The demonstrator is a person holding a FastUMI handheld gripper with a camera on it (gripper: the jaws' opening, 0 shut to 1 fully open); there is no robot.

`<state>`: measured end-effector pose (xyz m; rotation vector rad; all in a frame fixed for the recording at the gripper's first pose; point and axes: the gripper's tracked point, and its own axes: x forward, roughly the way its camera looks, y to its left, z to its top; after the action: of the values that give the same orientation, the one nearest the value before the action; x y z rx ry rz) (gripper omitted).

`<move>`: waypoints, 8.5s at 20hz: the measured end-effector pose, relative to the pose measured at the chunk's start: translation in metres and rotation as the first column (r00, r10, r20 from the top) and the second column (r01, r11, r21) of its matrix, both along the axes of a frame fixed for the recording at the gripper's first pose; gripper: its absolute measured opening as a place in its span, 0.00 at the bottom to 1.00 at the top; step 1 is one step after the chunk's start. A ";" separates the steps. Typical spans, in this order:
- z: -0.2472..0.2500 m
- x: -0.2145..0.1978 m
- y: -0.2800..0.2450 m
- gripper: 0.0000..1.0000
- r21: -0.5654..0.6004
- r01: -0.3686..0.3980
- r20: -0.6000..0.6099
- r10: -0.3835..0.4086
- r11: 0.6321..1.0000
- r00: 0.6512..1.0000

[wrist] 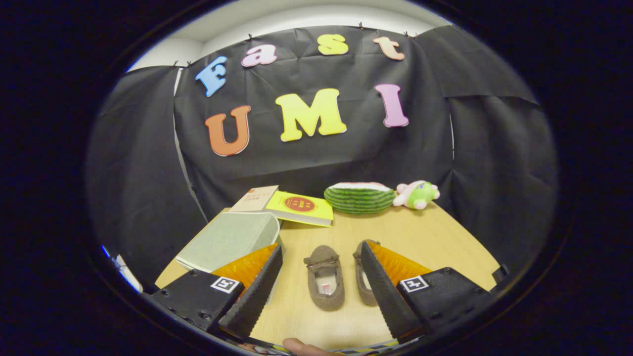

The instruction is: Open the storage box then place both shoes into the box .Put the left shoe in first, then the right shoe, with the right side of both shoes facing outward in a uniform manner.

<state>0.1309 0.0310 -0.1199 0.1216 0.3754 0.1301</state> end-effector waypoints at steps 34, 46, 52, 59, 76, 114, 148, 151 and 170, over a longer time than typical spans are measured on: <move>-0.089 0.133 0.154 0.26 0.901 -0.156 -0.238 0.762 0.405 0.602; 0.003 0.118 0.159 0.06 0.856 -0.175 -0.270 0.710 0.486 0.651; 0.058 0.102 0.204 0.05 0.868 -0.150 -0.252 0.678 0.474 0.690; 0.084 0.091 0.279 0.06 0.835 -0.193 -0.263 0.682 0.516 0.683; 0.074 0.081 0.414 0.85 0.701 -0.388 -0.208 0.692 0.599 0.692; -0.187 0.085 -0.001 0.58 -0.055 -0.232 -0.727 0.120 0.971 0.676; -0.039 0.093 0.237 0.06 0.358 -0.121 -0.615 0.331 0.926 0.716; -0.068 0.093 0.265 0.06 0.409 -0.026 -0.645 0.309 0.912 0.699; -0.038 0.069 0.238 1.00 0.160 -0.218 -0.516 0.269 0.963 0.813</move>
<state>0.1997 0.2688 -0.1583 0.2031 0.9496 0.3739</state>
